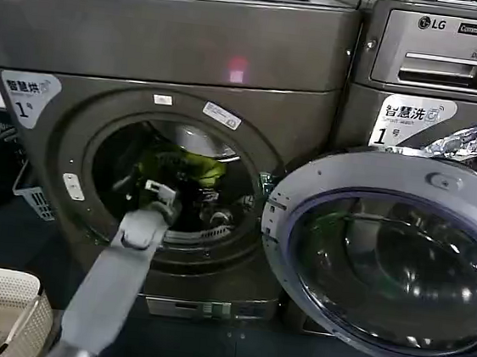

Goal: Grasp the clothes from the dryer.

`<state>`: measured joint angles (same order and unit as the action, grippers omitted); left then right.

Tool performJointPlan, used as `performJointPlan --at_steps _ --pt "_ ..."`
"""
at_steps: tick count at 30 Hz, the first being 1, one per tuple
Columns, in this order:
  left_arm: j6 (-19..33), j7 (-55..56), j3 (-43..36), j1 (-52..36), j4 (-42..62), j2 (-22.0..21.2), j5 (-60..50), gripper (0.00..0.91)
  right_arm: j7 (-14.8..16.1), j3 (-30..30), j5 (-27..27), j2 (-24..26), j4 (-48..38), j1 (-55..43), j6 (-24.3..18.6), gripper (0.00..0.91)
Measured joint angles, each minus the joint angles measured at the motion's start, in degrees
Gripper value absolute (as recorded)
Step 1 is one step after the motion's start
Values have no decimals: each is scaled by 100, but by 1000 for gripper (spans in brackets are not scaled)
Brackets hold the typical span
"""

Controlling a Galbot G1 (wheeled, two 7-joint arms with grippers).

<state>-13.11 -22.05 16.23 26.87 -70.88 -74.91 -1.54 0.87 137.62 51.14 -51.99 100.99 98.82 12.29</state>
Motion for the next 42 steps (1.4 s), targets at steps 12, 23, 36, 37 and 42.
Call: performJointPlan --at_steps 12,23,36,37,42 --pt "899 -2704 -926 -1703 2260 25 -1753 907 0 63 -7 -10 4 46 -23 907" --pt "1191 -3500 -1713 -2854 3725 -342 -3610 907 2 40 -12 -59 20 36 -35 907" --pt "993 -3320 -2299 -3103 4461 -836 -4431 907 7 71 -9 -81 98 92 -44 907" --pt "1005 -3281 -2305 -3114 4508 -867 -4496 907 7 58 -10 -81 102 79 -44 907" --pt "975 -3119 -2304 -3147 4689 -985 -4664 907 6 47 -4 -80 152 57 -43 907"
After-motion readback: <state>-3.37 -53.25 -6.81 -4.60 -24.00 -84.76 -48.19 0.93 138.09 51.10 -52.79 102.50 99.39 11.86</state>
